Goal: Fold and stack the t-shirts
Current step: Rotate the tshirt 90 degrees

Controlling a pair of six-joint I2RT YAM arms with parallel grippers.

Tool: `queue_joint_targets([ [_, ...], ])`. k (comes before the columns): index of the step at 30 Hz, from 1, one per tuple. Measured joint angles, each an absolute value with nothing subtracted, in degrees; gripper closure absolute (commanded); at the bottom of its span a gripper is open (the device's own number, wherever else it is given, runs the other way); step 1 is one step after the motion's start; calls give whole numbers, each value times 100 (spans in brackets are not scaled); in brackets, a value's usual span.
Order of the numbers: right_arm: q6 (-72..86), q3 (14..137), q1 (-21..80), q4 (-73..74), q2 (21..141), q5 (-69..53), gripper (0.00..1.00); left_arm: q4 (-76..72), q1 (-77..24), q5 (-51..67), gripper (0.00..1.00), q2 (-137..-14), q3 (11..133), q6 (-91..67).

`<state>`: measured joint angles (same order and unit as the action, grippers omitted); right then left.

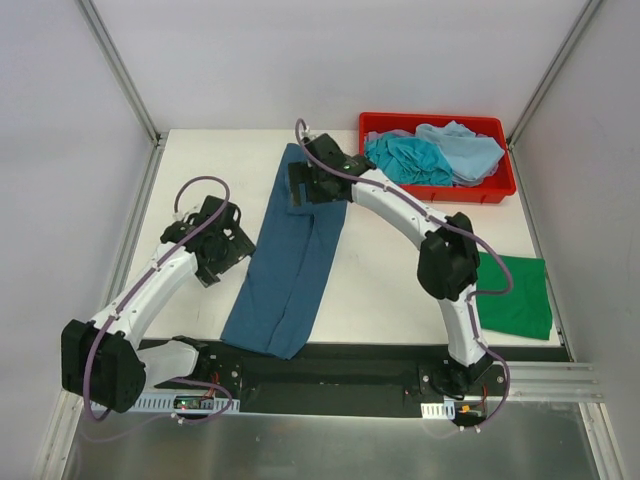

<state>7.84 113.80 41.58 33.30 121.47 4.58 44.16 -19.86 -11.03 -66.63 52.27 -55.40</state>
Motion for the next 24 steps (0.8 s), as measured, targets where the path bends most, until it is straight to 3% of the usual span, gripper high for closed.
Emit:
queue_joint_targets([
  [13, 945, 11607, 4309, 4176, 13561, 554, 4, 4106, -1671, -469, 1, -6726, 4421, -4998],
  [24, 340, 13926, 3649, 4589, 14835, -78, 4, 3516, -1601, 89, 1, -7450, 4375, -4877],
])
